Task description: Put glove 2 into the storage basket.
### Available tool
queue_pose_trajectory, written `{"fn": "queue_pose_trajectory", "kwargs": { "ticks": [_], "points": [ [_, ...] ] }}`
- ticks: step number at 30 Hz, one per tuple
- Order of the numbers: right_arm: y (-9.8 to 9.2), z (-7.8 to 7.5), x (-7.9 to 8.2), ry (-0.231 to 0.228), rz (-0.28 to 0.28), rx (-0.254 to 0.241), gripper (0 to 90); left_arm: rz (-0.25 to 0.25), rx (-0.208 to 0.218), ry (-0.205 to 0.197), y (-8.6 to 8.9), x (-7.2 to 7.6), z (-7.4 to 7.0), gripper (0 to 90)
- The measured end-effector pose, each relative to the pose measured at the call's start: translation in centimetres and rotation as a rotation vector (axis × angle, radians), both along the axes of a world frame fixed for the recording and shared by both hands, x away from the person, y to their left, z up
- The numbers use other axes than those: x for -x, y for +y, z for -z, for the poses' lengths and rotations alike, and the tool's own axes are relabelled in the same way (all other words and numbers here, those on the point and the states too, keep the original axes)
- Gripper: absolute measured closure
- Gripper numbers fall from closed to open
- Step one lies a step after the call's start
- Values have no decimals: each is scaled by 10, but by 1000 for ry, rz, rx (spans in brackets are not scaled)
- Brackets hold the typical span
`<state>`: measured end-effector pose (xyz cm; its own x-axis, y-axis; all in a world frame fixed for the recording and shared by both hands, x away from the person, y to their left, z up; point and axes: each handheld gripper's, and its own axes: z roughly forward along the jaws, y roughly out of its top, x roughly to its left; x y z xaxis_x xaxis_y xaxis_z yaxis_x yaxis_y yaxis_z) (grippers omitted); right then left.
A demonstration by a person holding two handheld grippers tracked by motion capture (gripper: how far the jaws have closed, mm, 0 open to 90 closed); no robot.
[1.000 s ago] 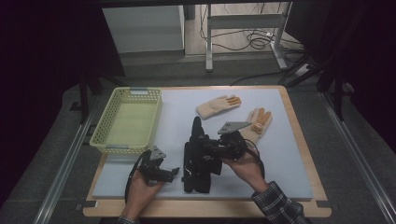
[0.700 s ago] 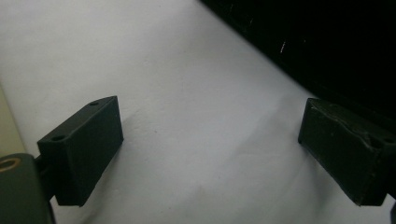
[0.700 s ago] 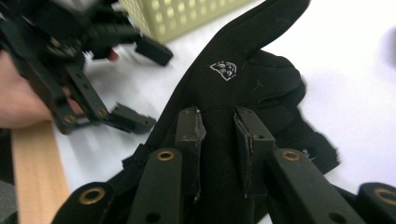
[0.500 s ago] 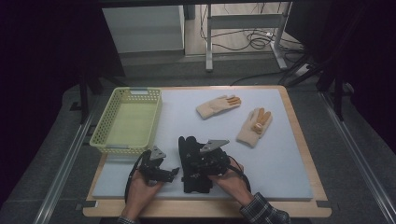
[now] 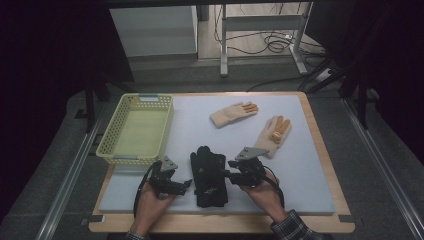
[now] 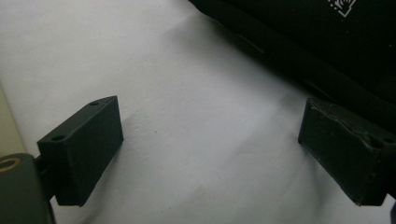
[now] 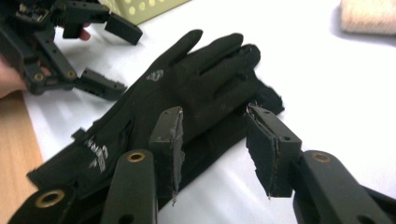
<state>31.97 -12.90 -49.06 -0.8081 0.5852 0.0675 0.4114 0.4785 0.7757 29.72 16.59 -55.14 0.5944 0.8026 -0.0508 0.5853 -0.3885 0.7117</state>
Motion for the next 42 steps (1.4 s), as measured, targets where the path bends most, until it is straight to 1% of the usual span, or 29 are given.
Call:
{"fn": "queue_pose_trajectory", "kwargs": {
  "ticks": [1, 4, 10, 11, 13, 14, 18, 20, 21, 22, 26, 27, 28, 29, 30, 31, 32, 33, 34, 35, 36, 37, 38, 39, 41, 42],
  "points": [
    [-1, 1, 1, 2, -4, 2, 558, 4, -4, 1, 0, 0, 0, 66],
    [0, 7, 6, 8, -21, 27, 576, 4, -4, 1, 0, 0, 0, 65],
    [5, 19, 17, 37, -57, 30, 590, 4, -4, 1, 0, 0, 0, 65],
    [6, 20, 19, 36, -65, 36, 590, 4, -4, 1, 0, 0, 0, 66],
    [5, 19, 21, 15, -69, 61, 590, 4, -4, 1, 0, 0, 0, 66],
    [4, 16, 20, 1, -62, 70, 591, 4, -4, 1, 0, 0, 0, 66],
    [2, 3, 5, -26, -28, 45, 634, 0, 1, 1, 0, 0, 0, 66],
    [7, -2, -7, -32, -22, 40, 644, 0, 0, 0, 0, 0, 0, 66],
    [13, -3, -15, -39, -22, 33, 644, 1, -2, -1, 0, 0, 0, 66],
    [19, -3, -21, -34, -23, 31, 644, 1, -1, -1, 0, 0, 0, 66],
    [44, 1, -48, 3, -26, 24, 575, 4, -5, 3, 1, 0, 0, 66],
    [51, 5, -57, 28, -20, 36, 547, 3, -4, 4, 1, 0, 0, 66],
    [56, 9, -63, 40, -10, 50, 527, 4, -7, 4, 1, 0, 0, 66],
    [59, 12, -68, 50, -6, 61, 526, 4, -5, 4, 1, 0, 0, 66],
    [65, 21, -76, 92, 6, 72, 621, 4, -6, 4, 1, 0, 0, 66],
    [65, 21, -76, 92, 6, 72, 621, 4, -6, 4, 1, 0, 0, 66],
    [66, 24, -78, 107, 2, 73, 705, 4, -6, 5, 1, 0, 0, 66],
    [67, 26, -79, 97, 10, 69, 819, 4, -6, 5, 1, 0, 0, 66],
    [66, 26, -78, 85, 13, 65, 843, 4, -5, 5, 1, 0, 0, 66],
    [67, 24, -75, 70, 18, 65, 854, 4, -5, 4, 1, 0, 0, 66],
    [65, 19, -71, 27, 17, 76, 857, 4, -5, 4, 1, 0, 0, 66],
    [65, 19, -71, 27, 17, 76, 857, 4, -5, 4, 1, 0, 0, 66],
    [64, 15, -69, 5, 21, 83, 857, 4, -7, 4, 1, 0, 0, 66],
    [61, 10, -68, -11, 22, 78, 857, 5, -8, 3, 1, 0, 0, 66],
    [55, 5, -68, -20, 39, 67, 852, 6, -7, 1, 1, 0, 0, 66],
    [52, 4, -69, -17, 45, 67, 838, 4, -5, 2, 1, 0, 0, 66]
  ]
}}
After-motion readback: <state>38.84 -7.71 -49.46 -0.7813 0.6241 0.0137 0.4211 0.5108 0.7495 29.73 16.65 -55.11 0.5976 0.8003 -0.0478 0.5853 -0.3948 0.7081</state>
